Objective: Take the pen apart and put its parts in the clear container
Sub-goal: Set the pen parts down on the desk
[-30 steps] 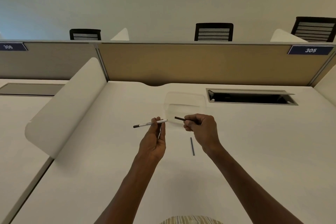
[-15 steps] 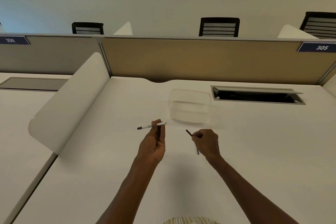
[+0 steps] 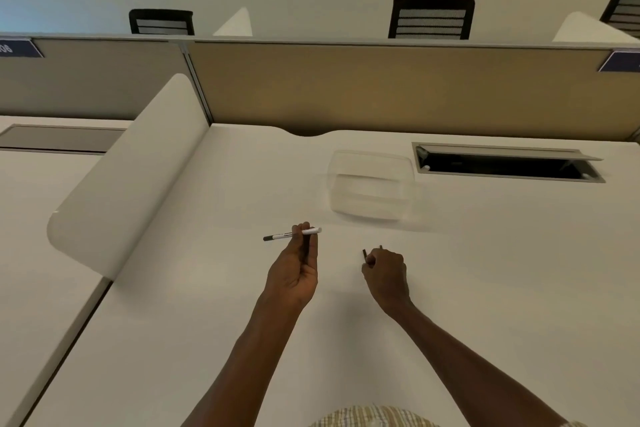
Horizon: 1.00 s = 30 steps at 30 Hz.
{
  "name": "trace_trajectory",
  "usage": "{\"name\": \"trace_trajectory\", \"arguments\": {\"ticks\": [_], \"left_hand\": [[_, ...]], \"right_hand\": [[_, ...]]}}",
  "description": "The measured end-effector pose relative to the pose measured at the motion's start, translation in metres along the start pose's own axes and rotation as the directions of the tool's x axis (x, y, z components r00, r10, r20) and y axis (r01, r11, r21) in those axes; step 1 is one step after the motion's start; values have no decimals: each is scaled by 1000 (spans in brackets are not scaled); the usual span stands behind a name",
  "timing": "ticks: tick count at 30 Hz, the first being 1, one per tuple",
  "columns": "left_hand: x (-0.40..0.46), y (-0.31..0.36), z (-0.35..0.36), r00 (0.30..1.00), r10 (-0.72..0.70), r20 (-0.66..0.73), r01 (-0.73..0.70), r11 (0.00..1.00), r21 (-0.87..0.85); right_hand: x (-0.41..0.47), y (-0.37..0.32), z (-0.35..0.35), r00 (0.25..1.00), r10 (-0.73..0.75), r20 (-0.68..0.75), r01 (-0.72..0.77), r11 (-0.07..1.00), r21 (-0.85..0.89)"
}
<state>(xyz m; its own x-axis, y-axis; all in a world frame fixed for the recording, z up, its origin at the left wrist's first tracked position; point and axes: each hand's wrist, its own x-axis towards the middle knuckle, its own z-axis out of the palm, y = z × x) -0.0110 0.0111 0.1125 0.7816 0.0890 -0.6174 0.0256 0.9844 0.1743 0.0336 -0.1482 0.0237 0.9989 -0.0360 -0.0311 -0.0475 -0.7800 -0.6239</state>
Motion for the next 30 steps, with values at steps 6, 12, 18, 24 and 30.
{"name": "trace_trajectory", "arguments": {"ticks": [6,12,18,24,30], "left_hand": [[8,4,-3,1000,0,-17,0,1000,-9],[9,2,-1,1000,-2,-9,2,1000,0],[8,0,-1,1000,-3,-5,3,1000,7],[5,0,1,1000,4,2,-4,1000,16],[3,-4,4,1000,4,4,-4,999,32]], "right_hand": [[0,1,4,998,13,64,-17,998,64],[2,2,2,993,28,111,-40,994,102],[1,0,0,993,22,120,-32,996,78],[1,-1,-2,990,23,136,-31,998,56],[1,3,-6,996,7,94,-14,997,79]]}}
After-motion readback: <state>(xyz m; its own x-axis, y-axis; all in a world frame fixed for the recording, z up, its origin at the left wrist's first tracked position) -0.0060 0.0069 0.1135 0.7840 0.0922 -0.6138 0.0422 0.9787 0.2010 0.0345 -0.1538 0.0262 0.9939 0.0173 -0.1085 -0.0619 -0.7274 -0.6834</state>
